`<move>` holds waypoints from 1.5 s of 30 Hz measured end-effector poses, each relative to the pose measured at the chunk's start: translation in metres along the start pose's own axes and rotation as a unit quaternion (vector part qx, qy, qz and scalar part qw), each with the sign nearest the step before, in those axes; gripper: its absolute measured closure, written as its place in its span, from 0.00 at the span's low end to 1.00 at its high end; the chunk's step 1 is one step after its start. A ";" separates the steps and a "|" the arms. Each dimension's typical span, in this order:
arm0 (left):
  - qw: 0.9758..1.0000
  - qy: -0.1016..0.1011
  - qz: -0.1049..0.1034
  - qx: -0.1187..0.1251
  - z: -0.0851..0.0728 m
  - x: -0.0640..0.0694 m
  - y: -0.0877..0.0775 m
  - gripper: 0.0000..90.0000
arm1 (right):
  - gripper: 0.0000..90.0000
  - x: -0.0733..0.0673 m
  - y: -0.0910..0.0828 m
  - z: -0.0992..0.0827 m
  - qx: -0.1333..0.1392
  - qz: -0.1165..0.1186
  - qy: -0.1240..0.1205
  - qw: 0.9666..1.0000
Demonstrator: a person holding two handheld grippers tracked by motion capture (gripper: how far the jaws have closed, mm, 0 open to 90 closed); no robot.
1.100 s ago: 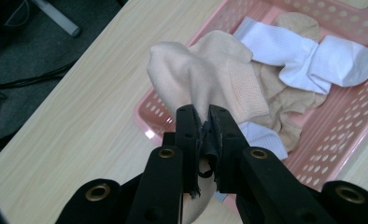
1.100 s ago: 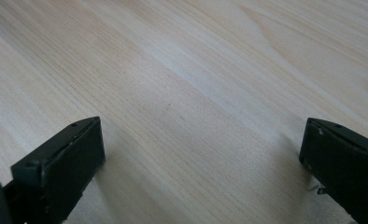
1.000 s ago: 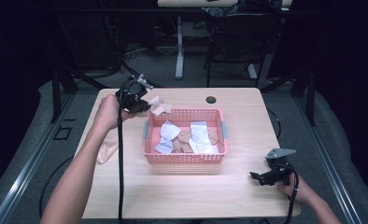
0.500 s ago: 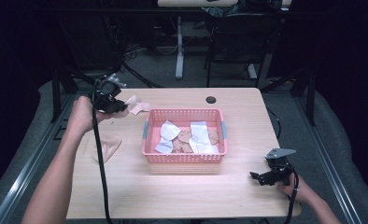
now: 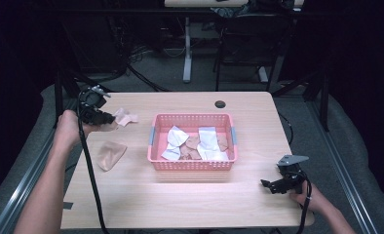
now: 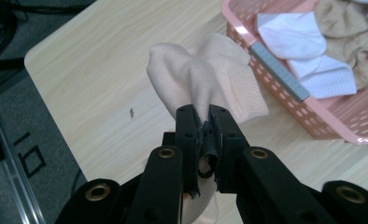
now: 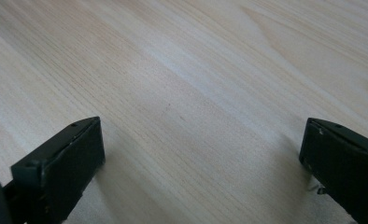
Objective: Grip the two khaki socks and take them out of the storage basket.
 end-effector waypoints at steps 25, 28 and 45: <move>0.994 -0.085 -0.023 -0.063 -0.061 -0.023 0.072 0.91 | 0.00 0.000 0.000 0.000 0.003 0.000 0.003 1.000; 0.992 -0.099 -0.028 -0.069 -0.067 -0.023 0.082 0.91 | 0.00 0.000 0.000 0.000 0.002 0.001 0.002 1.000; 0.988 -0.128 -0.022 -0.080 -0.084 -0.020 0.100 0.51 | 0.00 0.000 0.000 0.000 0.000 0.000 0.000 1.000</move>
Point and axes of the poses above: each handheld gripper's, and its own axes: y roughly forward along the jaws, z roughly out of its top, x roughly to its right, the point moved 1 cm from there along y, roughly forward along the jaws
